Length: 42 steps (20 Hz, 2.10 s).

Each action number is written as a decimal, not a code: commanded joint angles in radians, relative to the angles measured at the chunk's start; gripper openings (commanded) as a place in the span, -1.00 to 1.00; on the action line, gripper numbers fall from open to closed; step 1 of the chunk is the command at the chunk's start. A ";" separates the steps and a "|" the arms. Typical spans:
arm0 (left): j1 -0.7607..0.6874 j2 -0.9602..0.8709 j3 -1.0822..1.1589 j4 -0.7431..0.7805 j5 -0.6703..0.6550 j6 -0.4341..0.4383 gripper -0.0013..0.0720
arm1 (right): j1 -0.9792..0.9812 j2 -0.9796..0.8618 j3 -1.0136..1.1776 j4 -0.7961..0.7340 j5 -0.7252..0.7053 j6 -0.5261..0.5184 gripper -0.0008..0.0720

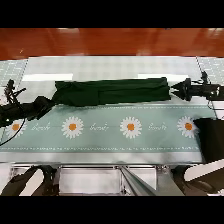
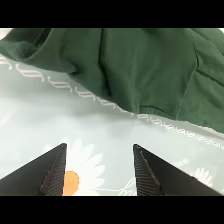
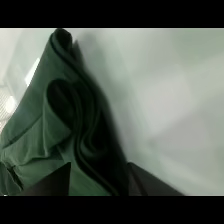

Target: Fold the shirts.

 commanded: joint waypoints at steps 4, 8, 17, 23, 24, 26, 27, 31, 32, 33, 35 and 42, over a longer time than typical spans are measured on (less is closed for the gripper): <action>-0.002 0.006 -0.007 -0.011 0.001 0.000 0.42 | 0.117 -0.093 0.131 -0.001 -0.012 0.071 0.18; -0.002 0.006 -0.007 -0.011 0.002 0.000 0.42 | 0.182 -0.115 0.177 -0.023 -0.035 0.102 0.17; -0.002 0.006 -0.007 -0.028 -0.002 0.006 0.42 | 0.217 -0.032 0.253 -0.123 0.016 0.098 -0.90; -0.095 0.000 0.002 -0.288 -0.008 0.249 -0.92 | 0.139 0.229 0.173 -0.298 0.120 0.096 -0.90; -0.143 -0.010 0.014 -0.323 0.014 0.264 -0.92 | 0.124 0.287 0.135 -0.309 0.122 0.094 -0.90; -0.285 -0.055 0.069 -0.332 0.095 0.262 -0.92 | 0.092 0.413 0.050 -0.313 0.129 0.080 -0.90; -0.361 -0.090 0.108 -0.332 0.139 0.262 -0.92 | 0.078 0.472 0.011 -0.313 0.134 0.079 -0.90; -0.654 -0.390 0.411 -0.291 0.232 0.217 -0.92 | 0.059 0.693 -0.126 -0.301 0.163 0.085 -0.90; -0.712 -0.488 0.510 -0.254 0.220 0.174 -0.92 | 0.059 0.736 -0.150 -0.301 0.164 0.092 -0.90; -0.768 -0.592 0.624 -0.204 0.186 0.125 -0.92 | 0.059 0.779 -0.172 -0.294 0.166 0.094 -0.90; -0.868 -0.780 0.846 -0.089 0.106 0.023 -0.92 | 0.059 0.843 -0.196 -0.292 0.173 0.097 -0.90; -1.088 -1.197 1.343 0.053 -0.140 -0.230 -0.92 | 0.059 0.918 -0.204 -0.257 0.214 0.103 -0.90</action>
